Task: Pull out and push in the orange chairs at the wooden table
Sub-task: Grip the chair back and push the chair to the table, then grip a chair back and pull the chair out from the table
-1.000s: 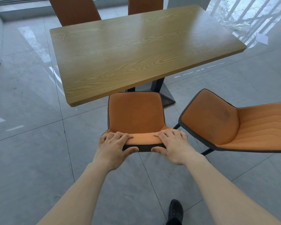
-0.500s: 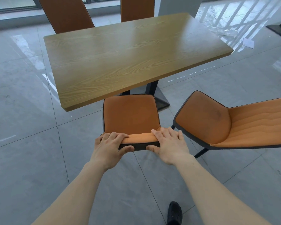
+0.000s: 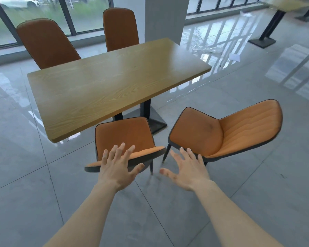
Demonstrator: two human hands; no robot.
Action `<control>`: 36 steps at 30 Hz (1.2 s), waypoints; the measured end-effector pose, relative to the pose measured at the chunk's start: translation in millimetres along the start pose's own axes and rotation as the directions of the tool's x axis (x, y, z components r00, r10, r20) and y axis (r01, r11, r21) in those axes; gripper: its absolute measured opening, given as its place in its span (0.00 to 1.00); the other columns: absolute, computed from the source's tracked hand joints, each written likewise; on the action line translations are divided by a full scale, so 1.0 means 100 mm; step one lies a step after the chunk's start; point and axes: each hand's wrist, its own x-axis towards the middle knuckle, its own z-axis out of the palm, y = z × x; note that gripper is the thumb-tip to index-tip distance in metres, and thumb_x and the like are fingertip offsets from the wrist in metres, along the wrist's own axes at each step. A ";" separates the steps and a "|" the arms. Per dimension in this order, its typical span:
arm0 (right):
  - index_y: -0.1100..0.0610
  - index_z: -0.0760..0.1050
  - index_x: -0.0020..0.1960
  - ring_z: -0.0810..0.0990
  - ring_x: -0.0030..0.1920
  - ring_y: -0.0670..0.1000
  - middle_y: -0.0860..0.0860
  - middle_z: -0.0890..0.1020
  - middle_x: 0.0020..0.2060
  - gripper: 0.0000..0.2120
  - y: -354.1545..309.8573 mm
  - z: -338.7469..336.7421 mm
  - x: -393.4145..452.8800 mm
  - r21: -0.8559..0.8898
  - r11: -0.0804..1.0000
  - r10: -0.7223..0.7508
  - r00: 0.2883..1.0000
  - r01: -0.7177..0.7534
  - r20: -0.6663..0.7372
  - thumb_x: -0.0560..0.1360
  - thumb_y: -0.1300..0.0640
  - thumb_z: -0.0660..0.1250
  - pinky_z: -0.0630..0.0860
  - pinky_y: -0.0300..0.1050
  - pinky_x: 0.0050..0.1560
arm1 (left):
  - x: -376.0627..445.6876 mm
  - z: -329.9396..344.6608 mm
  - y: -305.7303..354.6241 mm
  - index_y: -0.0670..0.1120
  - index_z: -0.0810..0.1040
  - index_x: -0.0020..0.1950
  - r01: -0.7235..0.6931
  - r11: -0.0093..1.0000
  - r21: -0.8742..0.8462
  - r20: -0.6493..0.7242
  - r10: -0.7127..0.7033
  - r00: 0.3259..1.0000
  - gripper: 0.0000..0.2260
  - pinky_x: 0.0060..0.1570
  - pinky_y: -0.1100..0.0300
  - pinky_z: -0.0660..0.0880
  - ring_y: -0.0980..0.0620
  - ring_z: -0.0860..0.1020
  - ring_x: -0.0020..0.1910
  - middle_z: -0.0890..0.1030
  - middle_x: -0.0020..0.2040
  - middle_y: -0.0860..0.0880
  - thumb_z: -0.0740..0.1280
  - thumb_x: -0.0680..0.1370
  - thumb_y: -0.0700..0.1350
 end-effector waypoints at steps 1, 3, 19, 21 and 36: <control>0.41 0.44 0.84 0.40 0.84 0.57 0.52 0.47 0.85 0.52 0.14 -0.06 -0.05 0.009 1.000 0.012 1.000 -0.012 -0.009 0.67 0.16 0.41 0.41 0.67 0.81 | 0.01 -0.02 0.16 0.64 0.48 0.80 -0.023 1.000 0.002 0.002 0.023 1.000 0.38 0.74 0.43 0.31 0.45 0.43 0.82 0.50 0.84 0.52 0.46 0.73 0.79; 0.41 0.44 0.84 0.40 0.84 0.57 0.51 0.47 0.85 0.54 0.47 -0.17 -0.15 0.030 0.999 0.035 0.999 -0.034 -0.036 0.64 0.15 0.39 0.41 0.67 0.81 | 0.04 -0.06 0.53 0.64 0.46 0.81 -0.075 0.997 0.011 0.011 0.074 0.997 0.39 0.74 0.43 0.30 0.46 0.41 0.82 0.47 0.84 0.52 0.44 0.73 0.79; 0.42 0.43 0.84 0.37 0.83 0.57 0.53 0.46 0.85 0.56 4.24 -1.05 -0.72 0.126 0.978 0.184 0.971 -0.165 -0.151 0.63 0.13 0.40 0.38 0.66 0.80 | 0.72 0.10 4.57 0.66 0.41 0.80 -0.241 0.970 -0.009 -0.025 0.241 0.970 0.40 0.73 0.45 0.26 0.47 0.40 0.82 0.45 0.84 0.53 0.43 0.72 0.81; 0.41 0.43 0.84 0.37 0.83 0.56 0.52 0.45 0.85 0.56 4.60 -1.13 -0.68 0.150 0.973 0.197 0.968 -0.175 -0.153 0.64 0.13 0.41 0.37 0.65 0.80 | 0.85 0.15 4.95 0.66 0.41 0.80 -0.262 0.965 -0.016 -0.030 0.262 0.965 0.40 0.73 0.45 0.27 0.46 0.41 0.82 0.46 0.84 0.53 0.43 0.72 0.80; 0.42 0.42 0.84 0.37 0.83 0.56 0.52 0.44 0.85 0.51 6.43 -1.92 0.68 0.064 0.990 0.127 0.990 -0.123 -0.062 0.70 0.17 0.50 0.38 0.61 0.81 | 2.26 0.68 6.63 0.62 0.42 0.82 -0.144 0.984 -0.104 0.051 0.150 0.987 0.38 0.78 0.42 0.33 0.46 0.40 0.82 0.44 0.84 0.52 0.45 0.75 0.76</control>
